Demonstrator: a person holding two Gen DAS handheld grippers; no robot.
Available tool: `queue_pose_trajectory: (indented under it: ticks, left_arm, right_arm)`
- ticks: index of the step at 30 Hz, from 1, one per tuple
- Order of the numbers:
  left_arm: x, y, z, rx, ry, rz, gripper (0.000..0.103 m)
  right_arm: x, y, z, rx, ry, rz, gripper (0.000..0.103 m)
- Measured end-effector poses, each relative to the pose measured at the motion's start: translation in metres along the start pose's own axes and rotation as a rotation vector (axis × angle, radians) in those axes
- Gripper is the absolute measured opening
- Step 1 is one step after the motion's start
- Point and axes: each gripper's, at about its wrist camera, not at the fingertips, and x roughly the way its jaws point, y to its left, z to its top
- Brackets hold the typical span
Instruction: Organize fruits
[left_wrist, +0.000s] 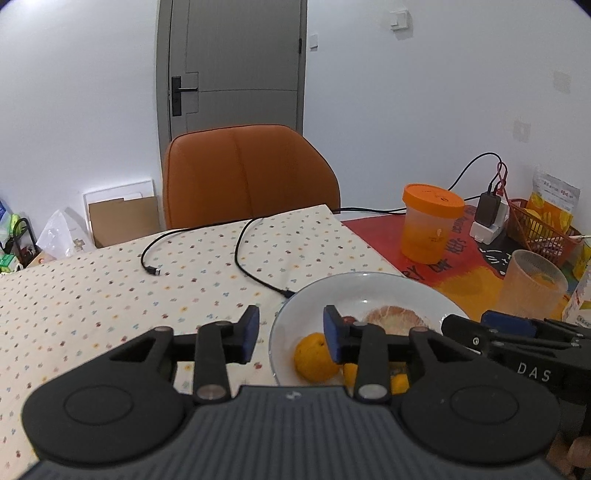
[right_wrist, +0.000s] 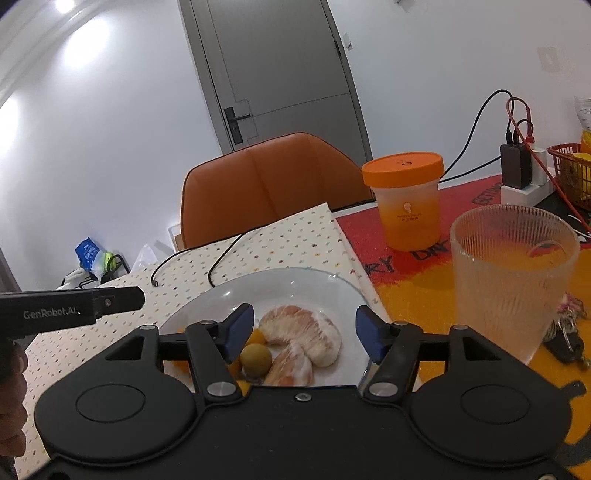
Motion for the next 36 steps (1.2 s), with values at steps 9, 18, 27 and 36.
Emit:
queue_pose_trajectory:
  ticks: [9, 18, 27, 36]
  left_arm:
    - [-0.026, 0.01, -0.011, -0.028, -0.01, -0.003, 0.053]
    - [-0.059, 0.022, -0.027, -0.076, -0.029, 0.053, 0.077]
    - [-0.097, 0.027, -0.05, -0.111, -0.049, 0.122, 0.086]
    - [-0.13, 0.034, -0.064, -0.126, -0.053, 0.136, 0.09]
  right_arm:
    - [-0.02, 0.016, -0.005, -0.023, 0.005, -0.004, 0.07]
    - [-0.043, 0.032, -0.012, -0.051, 0.015, 0.011, 0.079]
    - [-0.071, 0.046, -0.018, -0.094, 0.009, 0.058, 0.092]
    - [-0.096, 0.062, -0.021, -0.118, 0.013, 0.082, 0.103]
